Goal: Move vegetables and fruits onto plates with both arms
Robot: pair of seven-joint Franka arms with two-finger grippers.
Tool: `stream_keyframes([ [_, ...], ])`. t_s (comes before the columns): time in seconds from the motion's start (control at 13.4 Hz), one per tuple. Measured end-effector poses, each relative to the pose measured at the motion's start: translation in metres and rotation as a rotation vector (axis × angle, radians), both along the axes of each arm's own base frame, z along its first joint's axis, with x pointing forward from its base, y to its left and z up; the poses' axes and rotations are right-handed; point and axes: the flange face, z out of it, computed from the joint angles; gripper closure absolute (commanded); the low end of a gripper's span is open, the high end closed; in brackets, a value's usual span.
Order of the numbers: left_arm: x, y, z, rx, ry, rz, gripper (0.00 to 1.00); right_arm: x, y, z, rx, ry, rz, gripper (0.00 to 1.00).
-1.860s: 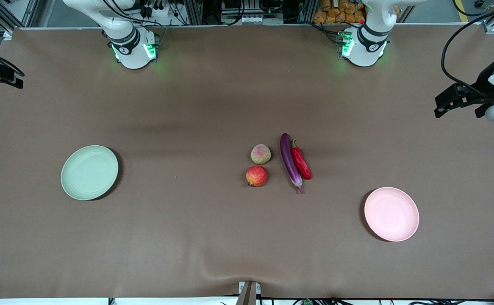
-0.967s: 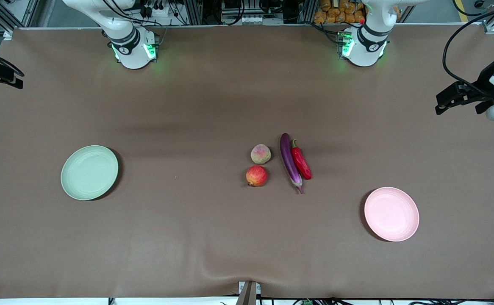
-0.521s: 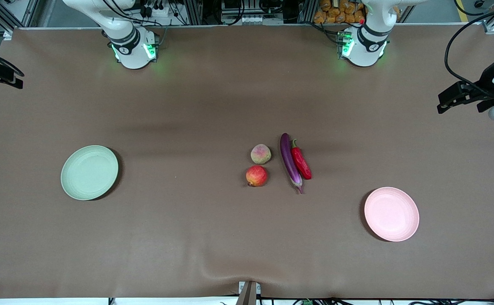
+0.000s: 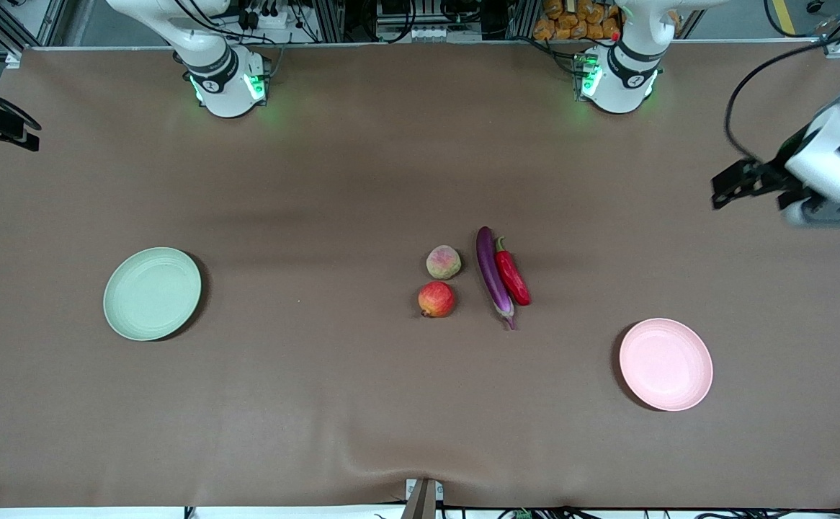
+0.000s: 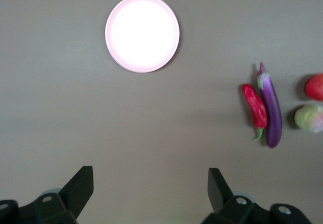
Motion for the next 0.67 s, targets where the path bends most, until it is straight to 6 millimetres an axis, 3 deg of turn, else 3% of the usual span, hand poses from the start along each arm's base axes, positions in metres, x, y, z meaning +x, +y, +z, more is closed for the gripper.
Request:
stream_keyframes([
  [0.15, 0.025, -0.032, -0.05, -0.016, 0.002, 0.048, 0.0, 0.0, 0.0, 0.0, 0.001, 0.0, 0.0, 0.0],
  [0.37, 0.052, -0.102, -0.131, -0.009, -0.025, 0.138, 0.0, 0.0, 0.0, 0.0, 0.002, 0.0, 0.0, 0.0],
  [0.52, 0.054, -0.151, -0.179, -0.006, -0.027, 0.22, 0.0, 0.0, 0.0, 0.0, 0.003, 0.0, 0.0, 0.0],
  [0.67, 0.047, -0.185, -0.219, 0.029, -0.004, 0.288, 0.0, 0.0, 0.0, 0.0, 0.003, 0.0, 0.0, 0.0],
])
